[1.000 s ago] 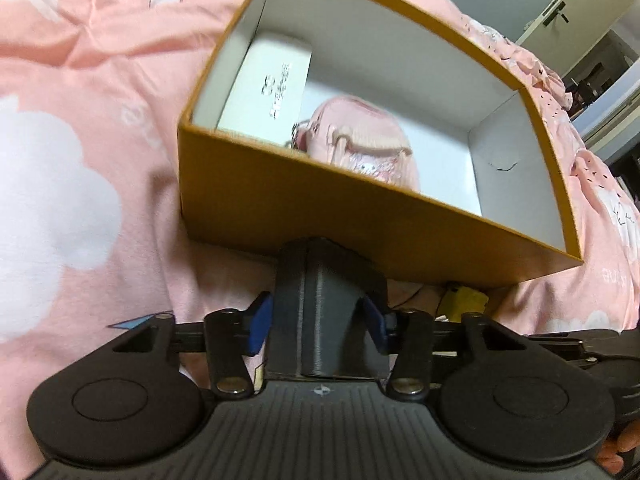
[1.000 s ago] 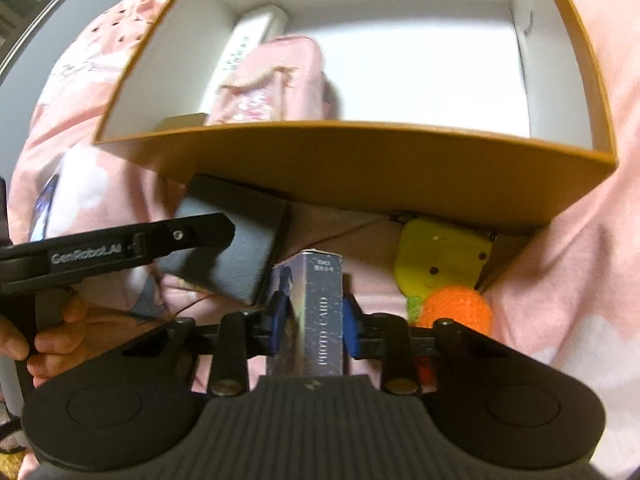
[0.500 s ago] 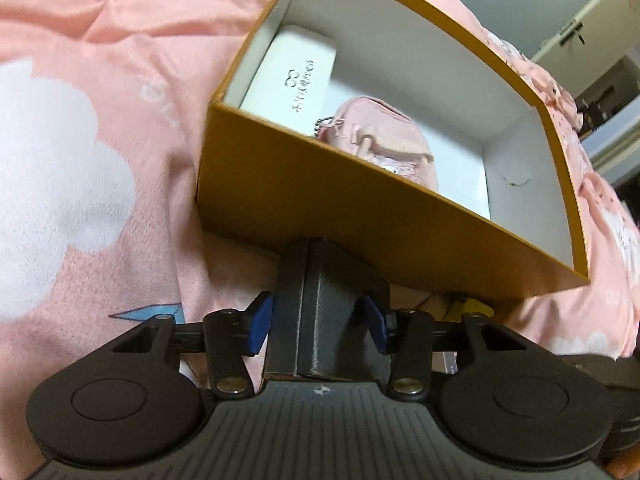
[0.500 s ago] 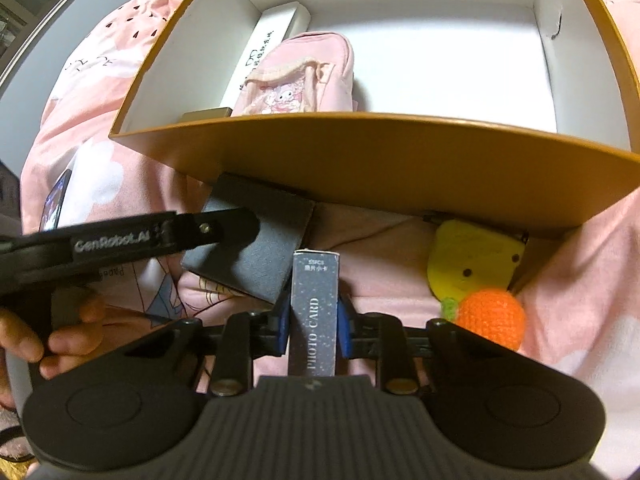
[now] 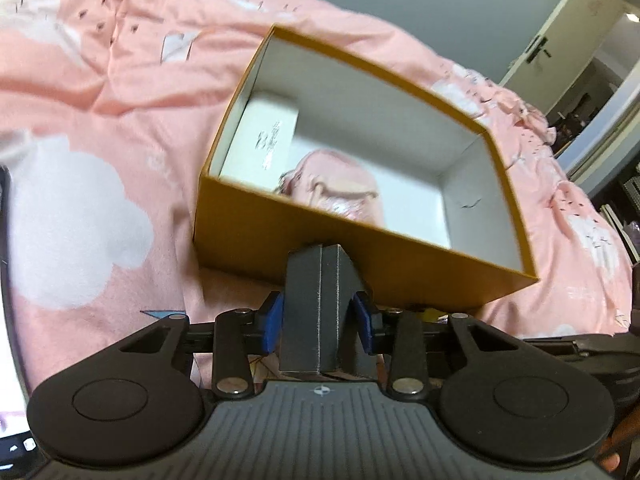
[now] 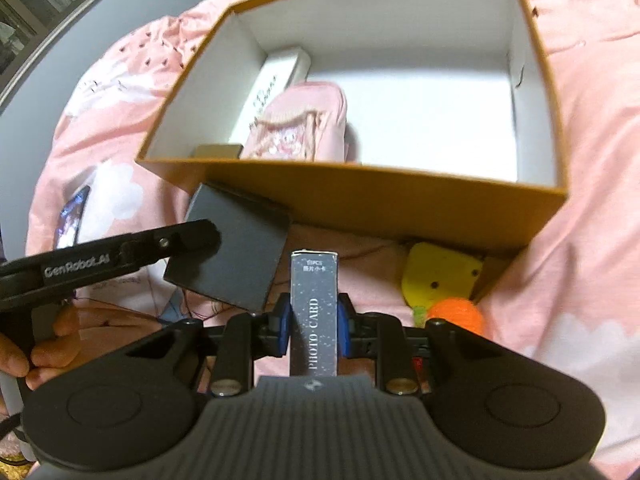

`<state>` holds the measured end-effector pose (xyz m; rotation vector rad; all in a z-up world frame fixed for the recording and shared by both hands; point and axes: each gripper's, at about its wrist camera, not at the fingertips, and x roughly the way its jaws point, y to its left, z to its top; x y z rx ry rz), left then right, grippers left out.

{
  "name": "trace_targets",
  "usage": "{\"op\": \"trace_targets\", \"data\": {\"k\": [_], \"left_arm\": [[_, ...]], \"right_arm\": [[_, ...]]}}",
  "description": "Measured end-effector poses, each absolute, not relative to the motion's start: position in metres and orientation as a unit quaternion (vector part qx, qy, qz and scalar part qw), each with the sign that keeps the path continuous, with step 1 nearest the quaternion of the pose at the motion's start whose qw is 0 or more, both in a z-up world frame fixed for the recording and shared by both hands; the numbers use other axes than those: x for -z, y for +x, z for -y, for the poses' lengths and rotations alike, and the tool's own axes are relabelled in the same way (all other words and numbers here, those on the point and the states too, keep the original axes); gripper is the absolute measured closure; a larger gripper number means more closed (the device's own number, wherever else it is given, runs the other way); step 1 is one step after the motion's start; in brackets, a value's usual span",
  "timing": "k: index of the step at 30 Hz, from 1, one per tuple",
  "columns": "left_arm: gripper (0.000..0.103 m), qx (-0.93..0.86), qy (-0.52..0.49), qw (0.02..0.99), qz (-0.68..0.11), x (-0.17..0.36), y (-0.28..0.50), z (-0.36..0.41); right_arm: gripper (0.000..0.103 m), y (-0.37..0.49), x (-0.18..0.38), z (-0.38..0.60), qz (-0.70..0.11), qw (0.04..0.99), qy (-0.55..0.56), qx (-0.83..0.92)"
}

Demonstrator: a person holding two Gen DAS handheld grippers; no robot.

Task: Organize objects
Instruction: 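Carry the black case with the left tool over the shoebox while the right tool carries the photo card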

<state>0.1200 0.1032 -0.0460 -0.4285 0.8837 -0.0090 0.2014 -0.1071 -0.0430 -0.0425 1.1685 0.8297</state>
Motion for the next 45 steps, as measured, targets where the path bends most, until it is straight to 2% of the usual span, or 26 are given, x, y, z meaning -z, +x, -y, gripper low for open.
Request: {"op": "trace_targets", "data": {"k": [14,25,35,45], "left_arm": [[0.06,0.049,-0.205,0.908,-0.361,-0.014,0.115,-0.095],[0.06,0.057,-0.192,0.917,-0.345,-0.034,0.198,-0.111],[0.06,0.064,-0.194,0.903,-0.378,0.016,0.298,-0.113],[0.06,0.041,-0.186,0.884,-0.427,0.062,0.327,-0.119]], "right_arm": [[0.079,0.192,-0.034,0.131,-0.462,0.782,-0.002,-0.419],[0.079,0.264,-0.054,0.117,-0.432,0.811,0.045,-0.392],[0.079,0.335,-0.022,0.083,-0.449,0.83,0.041,-0.328],[0.079,0.374,0.019,0.052,-0.48,0.823,0.031,-0.301]]}}
